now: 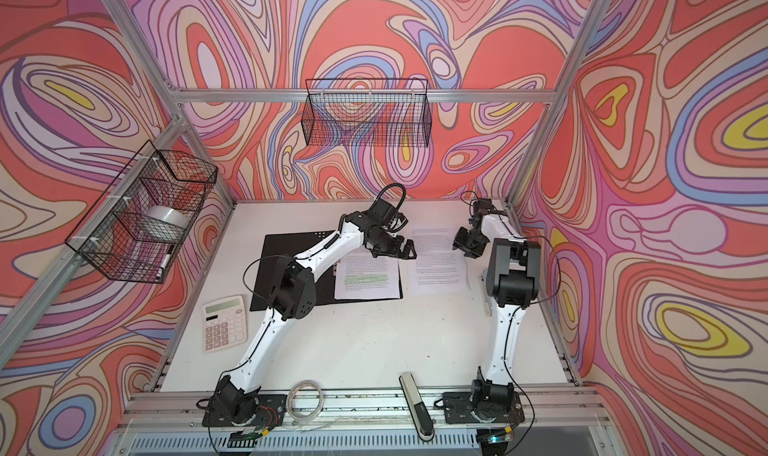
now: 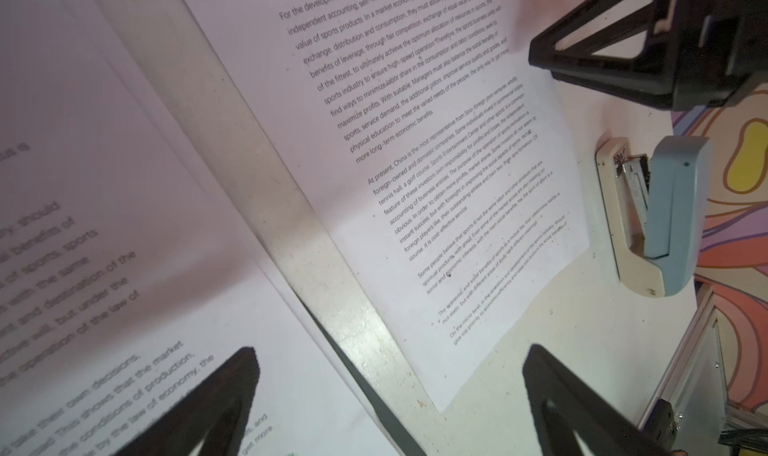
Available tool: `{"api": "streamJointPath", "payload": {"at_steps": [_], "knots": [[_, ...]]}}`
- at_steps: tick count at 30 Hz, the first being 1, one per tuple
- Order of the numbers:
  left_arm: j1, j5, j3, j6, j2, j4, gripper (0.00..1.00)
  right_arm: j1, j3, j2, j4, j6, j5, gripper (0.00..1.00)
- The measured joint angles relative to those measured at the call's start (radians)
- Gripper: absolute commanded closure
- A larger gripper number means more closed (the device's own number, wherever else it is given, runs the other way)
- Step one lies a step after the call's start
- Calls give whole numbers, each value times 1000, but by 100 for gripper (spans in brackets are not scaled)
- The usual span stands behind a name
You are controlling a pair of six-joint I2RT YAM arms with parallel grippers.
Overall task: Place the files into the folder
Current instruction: 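Pinch the loose sheet's edge with the right gripper and lift it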
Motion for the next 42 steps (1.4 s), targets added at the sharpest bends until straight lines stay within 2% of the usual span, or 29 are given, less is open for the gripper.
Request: {"api": "streamJointPath", "payload": {"at_steps": [9,22,32,42], "knots": [[-3,42,47,-37,74,-1,0,-4,-22,-11,-13,-4,-79,52],[-5,93,60,-63,85,3,0,-4,-40,-16,-46,-11,-229,53],[-5,100,60,-68,85,3,0,-4,-84,-80,-49,-25,-343,54],[-5,104,60,-66,85,3,0,-4,-70,-98,-69,-55,-377,56]]}}
